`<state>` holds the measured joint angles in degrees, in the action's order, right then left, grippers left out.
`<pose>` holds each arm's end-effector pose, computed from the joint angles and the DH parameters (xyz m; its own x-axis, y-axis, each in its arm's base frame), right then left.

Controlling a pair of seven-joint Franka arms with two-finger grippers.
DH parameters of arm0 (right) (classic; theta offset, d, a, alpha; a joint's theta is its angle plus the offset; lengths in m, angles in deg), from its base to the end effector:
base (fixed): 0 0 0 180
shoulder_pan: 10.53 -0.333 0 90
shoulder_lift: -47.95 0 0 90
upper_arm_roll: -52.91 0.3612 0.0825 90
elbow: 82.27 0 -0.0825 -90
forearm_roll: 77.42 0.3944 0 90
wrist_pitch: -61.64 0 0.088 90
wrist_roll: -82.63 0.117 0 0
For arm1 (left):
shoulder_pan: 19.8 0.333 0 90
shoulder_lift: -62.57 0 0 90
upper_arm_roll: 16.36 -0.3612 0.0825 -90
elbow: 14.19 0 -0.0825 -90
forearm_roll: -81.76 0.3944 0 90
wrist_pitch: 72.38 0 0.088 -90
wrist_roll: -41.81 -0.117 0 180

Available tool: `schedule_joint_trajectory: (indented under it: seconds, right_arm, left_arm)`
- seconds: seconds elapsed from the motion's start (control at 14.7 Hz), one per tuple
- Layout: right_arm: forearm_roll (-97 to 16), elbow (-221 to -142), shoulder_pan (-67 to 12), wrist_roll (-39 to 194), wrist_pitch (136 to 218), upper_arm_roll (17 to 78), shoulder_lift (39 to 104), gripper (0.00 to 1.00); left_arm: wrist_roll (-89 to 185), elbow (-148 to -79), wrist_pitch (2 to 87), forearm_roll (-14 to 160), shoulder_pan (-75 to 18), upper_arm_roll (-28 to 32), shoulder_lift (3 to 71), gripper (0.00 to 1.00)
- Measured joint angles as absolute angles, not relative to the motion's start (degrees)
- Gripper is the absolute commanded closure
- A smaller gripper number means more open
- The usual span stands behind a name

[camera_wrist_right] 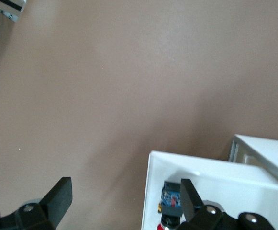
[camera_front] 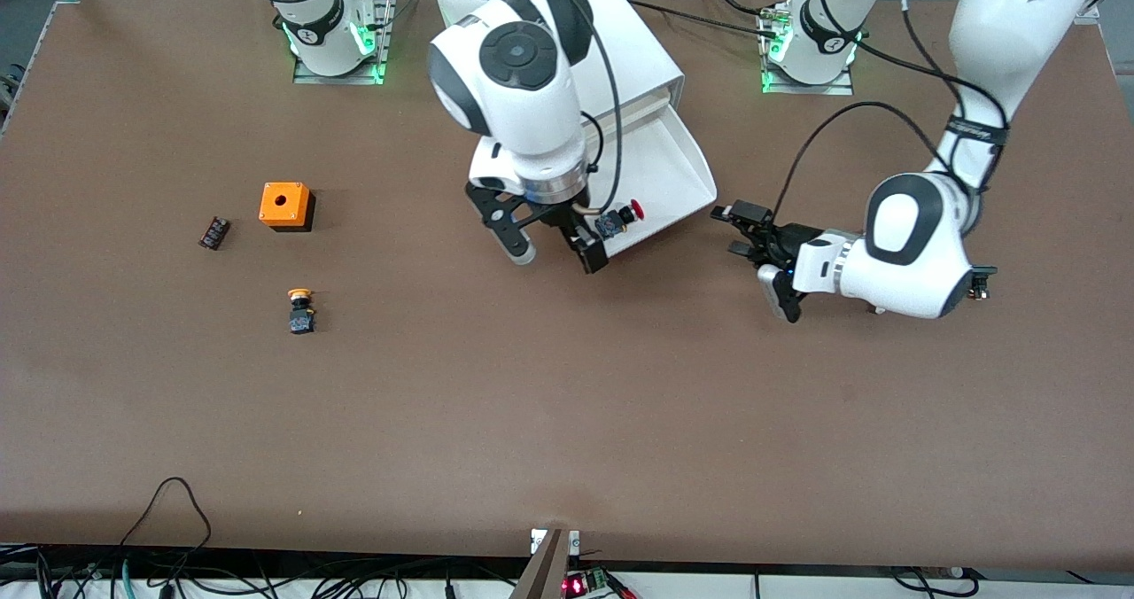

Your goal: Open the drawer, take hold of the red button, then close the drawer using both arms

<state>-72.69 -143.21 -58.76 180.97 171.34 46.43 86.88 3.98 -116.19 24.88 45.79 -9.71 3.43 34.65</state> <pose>0.5719 0.5599 0.4775 0.5613 -0.8269 -0.0356 -0.8186 -0.5483 -0.1709 0.6081 -0.1459 0.3185 0.8203 -0.5675 -0.0714 -0.2988 -0.5316 0.7925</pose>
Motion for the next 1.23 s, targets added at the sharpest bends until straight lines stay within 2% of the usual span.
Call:
schedule_joint_trajectory:
  seconds: [0.41,0.75,1.02,1.09,1.23]
  right_arm:
    - [-72.7,-143.2,-62.8,183.4,171.1,46.4,91.2,0.00]
    - [-72.7,-143.2,-64.5,184.3,171.1,46.4,94.1,0.01]
    - [-72.7,-143.2,-65.3,185.0,170.9,46.4,95.3,0.27]
    - [-72.7,-143.2,-65.4,185.0,170.9,46.4,95.4,0.36]
    - [-72.7,-143.2,-65.4,185.0,170.8,46.4,95.5,0.60]
  left_arm:
    - [19.7,-101.6,11.8,62.7,-8.9,3.8,36.2,0.00]
    - [22.6,-95.5,8.4,75.4,-9.1,4.4,37.6,0.00]
    - [23.0,-95.0,8.3,83.1,-9.4,4.5,39.0,0.00]
    - [23.1,-95.0,8.3,84.0,-9.4,4.5,39.0,0.00]
    - [23.2,-95.0,8.3,84.5,-9.4,4.4,39.0,0.00]
